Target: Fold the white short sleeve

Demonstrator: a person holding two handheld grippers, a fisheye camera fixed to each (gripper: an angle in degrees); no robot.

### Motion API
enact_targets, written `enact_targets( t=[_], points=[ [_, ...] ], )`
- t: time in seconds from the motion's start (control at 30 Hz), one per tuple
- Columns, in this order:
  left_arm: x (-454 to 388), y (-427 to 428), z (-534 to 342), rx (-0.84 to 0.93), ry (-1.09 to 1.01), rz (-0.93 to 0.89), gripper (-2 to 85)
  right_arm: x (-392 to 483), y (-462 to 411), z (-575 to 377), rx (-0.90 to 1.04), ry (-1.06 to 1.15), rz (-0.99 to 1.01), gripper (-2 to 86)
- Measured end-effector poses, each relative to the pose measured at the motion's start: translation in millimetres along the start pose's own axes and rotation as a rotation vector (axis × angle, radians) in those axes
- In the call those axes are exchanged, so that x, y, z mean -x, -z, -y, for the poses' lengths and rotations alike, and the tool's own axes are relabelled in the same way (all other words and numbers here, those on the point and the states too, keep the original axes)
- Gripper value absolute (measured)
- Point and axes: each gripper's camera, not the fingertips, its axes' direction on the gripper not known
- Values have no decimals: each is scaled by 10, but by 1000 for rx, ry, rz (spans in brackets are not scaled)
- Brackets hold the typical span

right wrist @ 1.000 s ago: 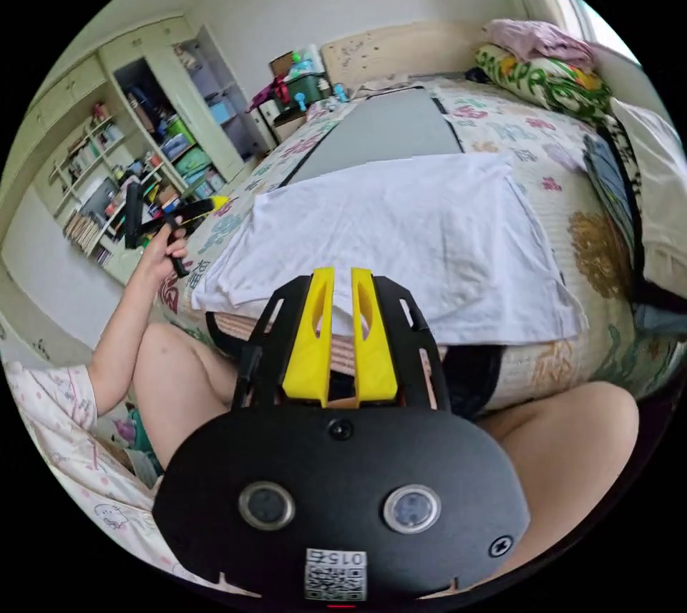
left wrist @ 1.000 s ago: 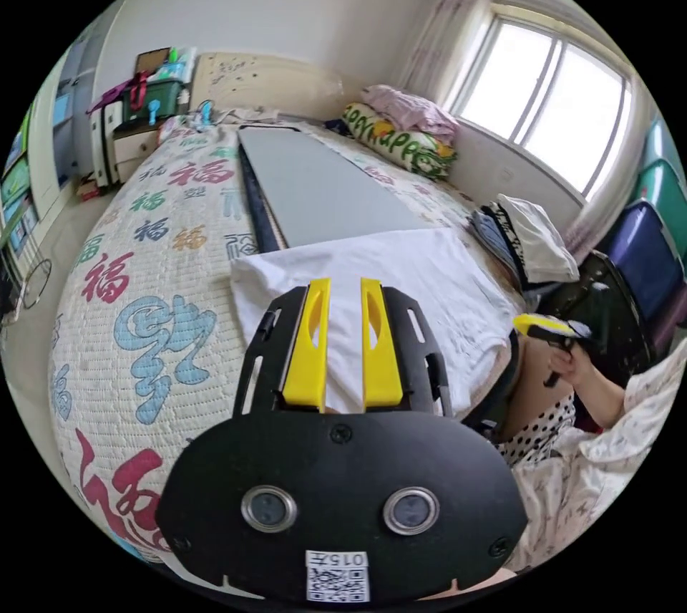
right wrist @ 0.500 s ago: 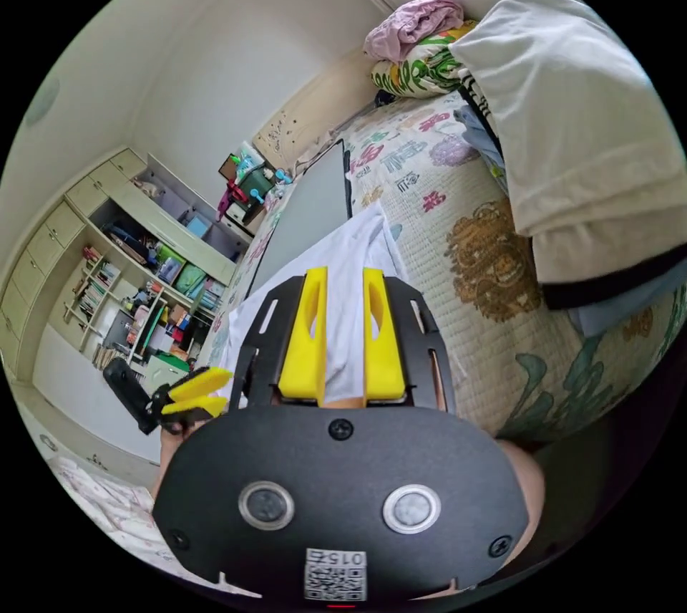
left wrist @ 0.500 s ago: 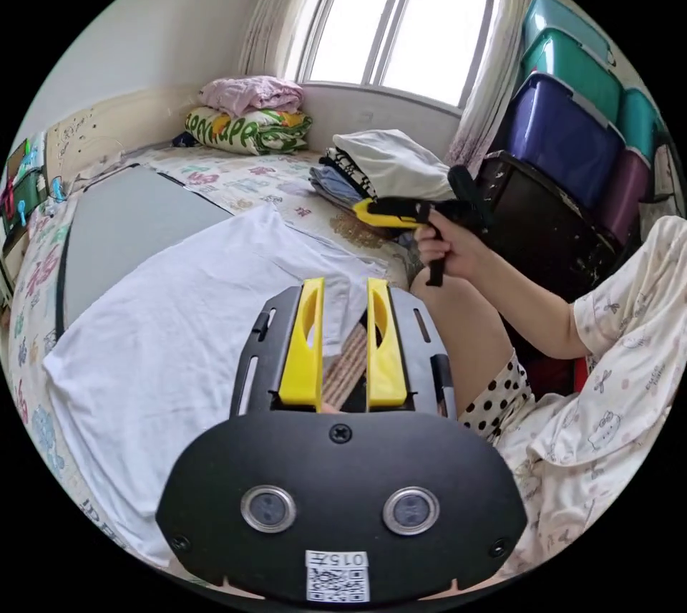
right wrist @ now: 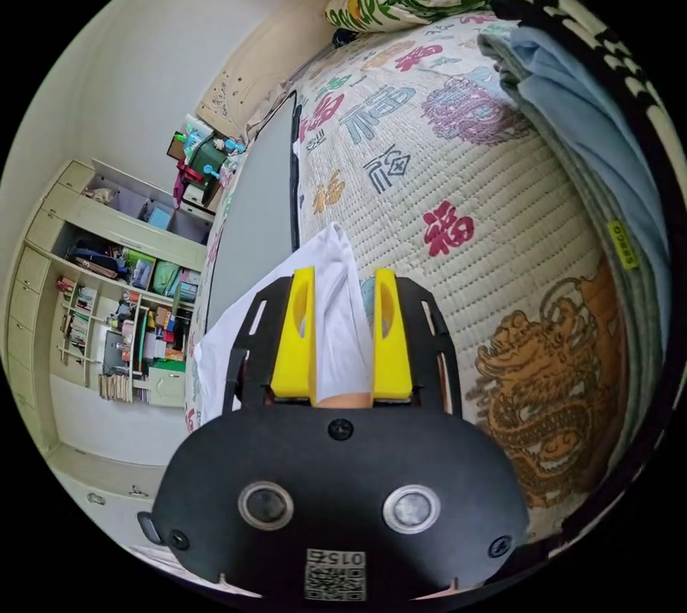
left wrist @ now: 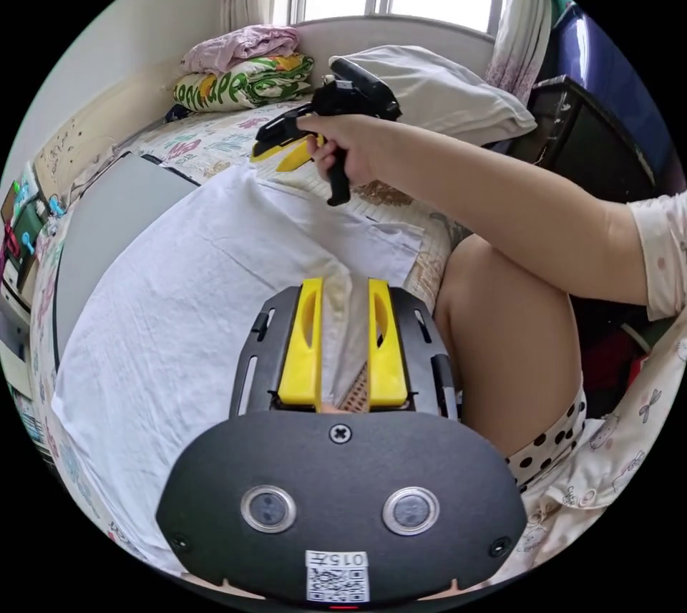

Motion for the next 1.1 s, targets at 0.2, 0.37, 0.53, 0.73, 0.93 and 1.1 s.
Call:
enact_targets(
  t=[0.2, 0.37, 0.53, 0.73, 0.93, 1.1],
  points=[
    [89, 385, 267, 9, -13, 20, 80, 21, -195, 96, 2, -27, 68, 16],
    [179, 731, 420, 22, -25, 13, 70, 104, -326, -80, -39, 37, -17, 4],
    [147, 1046, 526, 31, -60, 66, 63, 167, -319, -373, -87, 51, -113, -2],
    [-114, 1373, 441, -4, -127, 225, 36, -78, 333, -1027, -240, 29, -33, 3],
    [342, 1651, 576, 33, -111, 161, 63, -351, 1104, -1846, -155, 299, 17, 40],
    [1235, 2273, 848, -85, -3, 31, 90, -794, 1227, -2984, -138, 308, -113, 53]
  ],
)
